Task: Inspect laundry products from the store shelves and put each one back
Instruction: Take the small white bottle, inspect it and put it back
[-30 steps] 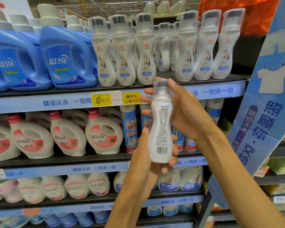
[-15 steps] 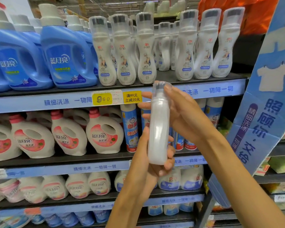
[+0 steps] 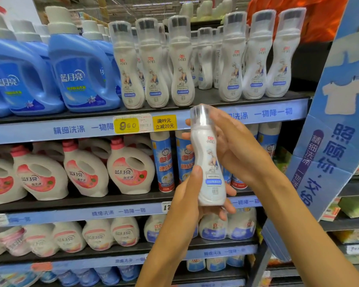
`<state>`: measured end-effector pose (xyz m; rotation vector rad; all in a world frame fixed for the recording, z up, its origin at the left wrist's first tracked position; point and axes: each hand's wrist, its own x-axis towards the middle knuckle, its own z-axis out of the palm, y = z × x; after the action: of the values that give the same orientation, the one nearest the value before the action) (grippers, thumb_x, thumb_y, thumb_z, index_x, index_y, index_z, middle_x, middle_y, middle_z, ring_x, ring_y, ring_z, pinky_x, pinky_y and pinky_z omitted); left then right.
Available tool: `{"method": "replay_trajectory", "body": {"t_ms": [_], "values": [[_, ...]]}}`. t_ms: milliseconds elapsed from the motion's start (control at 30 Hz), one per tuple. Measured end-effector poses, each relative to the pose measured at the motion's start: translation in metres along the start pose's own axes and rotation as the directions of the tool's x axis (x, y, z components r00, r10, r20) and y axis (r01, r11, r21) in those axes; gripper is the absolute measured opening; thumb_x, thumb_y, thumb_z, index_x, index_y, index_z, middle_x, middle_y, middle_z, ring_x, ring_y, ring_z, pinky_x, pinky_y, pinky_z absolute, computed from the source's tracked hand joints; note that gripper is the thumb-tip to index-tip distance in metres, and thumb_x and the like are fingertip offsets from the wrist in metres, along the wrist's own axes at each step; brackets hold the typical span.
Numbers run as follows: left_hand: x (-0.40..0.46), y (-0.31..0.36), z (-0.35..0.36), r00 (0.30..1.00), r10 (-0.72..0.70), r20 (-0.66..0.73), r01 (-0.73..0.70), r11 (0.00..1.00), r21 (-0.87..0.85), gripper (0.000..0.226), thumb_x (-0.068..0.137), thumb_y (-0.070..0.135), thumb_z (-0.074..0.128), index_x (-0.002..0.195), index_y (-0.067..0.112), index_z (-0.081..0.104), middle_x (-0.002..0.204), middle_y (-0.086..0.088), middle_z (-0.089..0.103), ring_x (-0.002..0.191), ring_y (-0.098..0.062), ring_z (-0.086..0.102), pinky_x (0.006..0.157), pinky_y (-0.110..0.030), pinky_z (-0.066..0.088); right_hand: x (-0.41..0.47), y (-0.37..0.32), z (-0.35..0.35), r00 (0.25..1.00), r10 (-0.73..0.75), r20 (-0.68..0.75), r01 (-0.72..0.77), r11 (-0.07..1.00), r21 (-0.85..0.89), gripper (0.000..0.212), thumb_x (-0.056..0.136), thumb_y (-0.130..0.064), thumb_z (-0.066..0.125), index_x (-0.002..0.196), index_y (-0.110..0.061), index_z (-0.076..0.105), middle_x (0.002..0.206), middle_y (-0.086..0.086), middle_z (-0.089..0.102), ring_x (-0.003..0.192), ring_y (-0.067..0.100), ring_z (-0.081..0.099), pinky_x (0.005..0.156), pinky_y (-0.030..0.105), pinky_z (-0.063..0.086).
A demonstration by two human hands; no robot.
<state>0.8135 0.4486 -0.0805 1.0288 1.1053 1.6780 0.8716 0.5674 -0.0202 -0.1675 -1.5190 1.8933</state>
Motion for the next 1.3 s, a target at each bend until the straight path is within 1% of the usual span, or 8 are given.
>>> {"method": "replay_trajectory", "body": {"t_ms": [67, 233, 400, 667, 800, 933, 1133, 1300], "values": [[-0.003, 0.004, -0.003, 1.0, -0.014, 0.019, 0.014, 1.0, 0.021, 0.061, 0.084, 0.059, 0.035, 0.102, 0.009, 0.064, 0.082, -0.016, 0.072, 0.056, -0.02, 0.063, 0.052, -0.025, 0.05, -0.001, 0.001, -0.004, 1.0, 0.014, 0.017, -0.015, 1.0, 0.021, 0.042, 0.091, -0.026, 0.056, 0.13, -0.012, 0.051, 0.103, 0.009, 0.071, 0.096, 0.029, 0.07, 0.07, 0.032, 0.058], [-0.012, 0.013, -0.01, 0.987, -0.101, 0.127, 0.102, 0.995, -0.004, 0.053, 0.081, 0.06, 0.043, 0.086, 0.019, 0.077, 0.078, -0.019, 0.072, 0.055, -0.019, 0.062, 0.053, -0.025, 0.051, -0.002, 0.013, -0.009, 0.988, 0.156, -0.008, -0.156, 0.986, -0.057, 0.038, 0.089, -0.031, 0.059, 0.116, -0.004, 0.057, 0.088, 0.012, 0.068, 0.075, 0.023, 0.068, 0.063, 0.029, 0.056], [-0.014, 0.012, -0.014, 0.972, -0.188, 0.137, 0.204, 0.972, -0.113, 0.07, 0.071, 0.06, 0.055, 0.102, -0.002, 0.066, 0.078, -0.023, 0.069, 0.054, -0.023, 0.063, 0.051, -0.027, 0.052, -0.002, 0.026, -0.016, 0.959, 0.279, -0.036, -0.282, 0.95, -0.136, 0.03, 0.091, -0.037, 0.058, 0.1, -0.008, 0.062, 0.072, 0.001, 0.069, 0.064, 0.014, 0.065, 0.061, 0.025, 0.055], [-0.011, 0.013, -0.015, 0.942, -0.306, 0.139, 0.316, 0.947, -0.054, 0.075, 0.073, 0.06, 0.05, 0.109, -0.005, 0.058, 0.074, -0.021, 0.07, 0.053, -0.023, 0.064, 0.05, -0.028, 0.053, -0.002, 0.036, -0.022, 0.928, 0.364, -0.081, -0.372, 0.915, -0.155, 0.029, 0.09, -0.039, 0.06, 0.086, -0.011, 0.063, 0.066, 0.002, 0.068, 0.061, 0.014, 0.066, 0.054, 0.021, 0.053], [-0.015, 0.005, -0.016, 0.954, -0.278, 0.114, 0.288, 0.954, -0.083, 0.057, 0.085, 0.046, 0.052, 0.11, -0.005, 0.057, 0.077, -0.019, 0.07, 0.059, -0.022, 0.064, 0.054, -0.026, 0.053, -0.002, 0.033, -0.024, 0.953, 0.295, -0.073, -0.303, 0.937, -0.174, 0.029, 0.089, -0.037, 0.061, 0.1, -0.01, 0.064, 0.077, 0.005, 0.068, 0.068, 0.015, 0.065, 0.061, 0.024, 0.055], [-0.014, -0.007, -0.016, 0.959, -0.273, 0.077, 0.278, 0.959, -0.057, 0.051, 0.089, 0.041, 0.056, 0.118, -0.001, 0.054, 0.089, -0.021, 0.071, 0.073, -0.023, 0.068, 0.06, -0.027, 0.054, -0.004, 0.022, -0.021, 0.993, 0.105, -0.057, -0.112, 0.982, -0.149, 0.043, 0.08, -0.032, 0.065, 0.118, -0.013, 0.061, 0.094, 0.002, 0.07, 0.084, 0.015, 0.068, 0.073, 0.026, 0.056], [-0.007, -0.016, -0.016, 0.985, -0.168, -0.025, 0.169, 0.985, 0.031, 0.064, 0.069, 0.05, 0.065, 0.12, 0.013, 0.059, 0.102, -0.014, 0.071, 0.085, -0.018, 0.067, 0.064, -0.023, 0.053, -0.014, 0.012, -0.016, 0.999, -0.033, 0.017, 0.036, 0.969, -0.244, 0.056, 0.079, -0.033, 0.065, 0.131, -0.015, 0.052, 0.109, -0.002, 0.071, 0.106, 0.015, 0.066, 0.092, 0.03, 0.052], [-0.004, -0.022, -0.026, 0.996, -0.062, -0.062, 0.066, 0.996, 0.067, 0.039, 0.07, 0.043, 0.069, 0.105, 0.026, 0.069, 0.106, -0.005, 0.072, 0.098, -0.022, 0.068, 0.073, -0.023, 0.055, -0.027, 0.009, -0.024, 0.984, -0.1, 0.148, 0.13, 0.97, -0.207, 0.06, 0.078, -0.014, 0.07, 0.134, -0.013, 0.049, 0.126, 0.002, 0.064, 0.118, 0.019, 0.059, 0.093, 0.029, 0.05]]}}
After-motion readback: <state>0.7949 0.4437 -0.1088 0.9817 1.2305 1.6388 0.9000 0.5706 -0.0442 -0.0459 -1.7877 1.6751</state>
